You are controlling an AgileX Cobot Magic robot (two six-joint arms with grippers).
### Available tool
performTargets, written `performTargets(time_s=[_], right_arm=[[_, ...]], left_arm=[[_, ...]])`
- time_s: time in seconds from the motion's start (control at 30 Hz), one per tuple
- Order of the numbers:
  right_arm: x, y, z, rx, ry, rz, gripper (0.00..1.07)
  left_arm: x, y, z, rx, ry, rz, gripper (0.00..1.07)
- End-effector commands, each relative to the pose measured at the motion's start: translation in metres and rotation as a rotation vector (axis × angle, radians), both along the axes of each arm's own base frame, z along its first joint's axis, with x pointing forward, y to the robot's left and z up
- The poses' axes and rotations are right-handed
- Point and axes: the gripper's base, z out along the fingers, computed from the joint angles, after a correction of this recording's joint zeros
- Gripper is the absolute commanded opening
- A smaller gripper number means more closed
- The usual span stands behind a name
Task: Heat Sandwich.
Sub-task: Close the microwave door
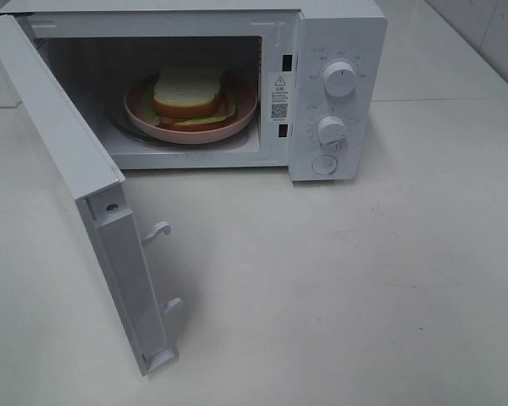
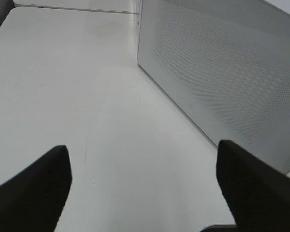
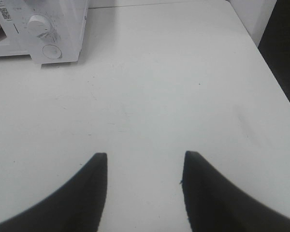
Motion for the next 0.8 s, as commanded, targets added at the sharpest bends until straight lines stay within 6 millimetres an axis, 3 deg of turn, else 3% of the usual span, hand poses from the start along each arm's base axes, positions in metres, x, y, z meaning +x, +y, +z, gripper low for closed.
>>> performTargets(time_s=[0.03, 0.8], right_arm=[[-0.0035, 0.0007, -0.0005, 0.011, -0.031, -0.009, 0.50], [-0.0035, 0.0008, -0.0005, 0.012, -0.031, -0.009, 0.50]], left_arm=[[-0.0027, -0.0003, 0.0001, -0.004, -0.031, -0.008, 0.76], [-0.0027, -0.0004, 0.0001, -0.005, -0.031, -0.008, 0.76]])
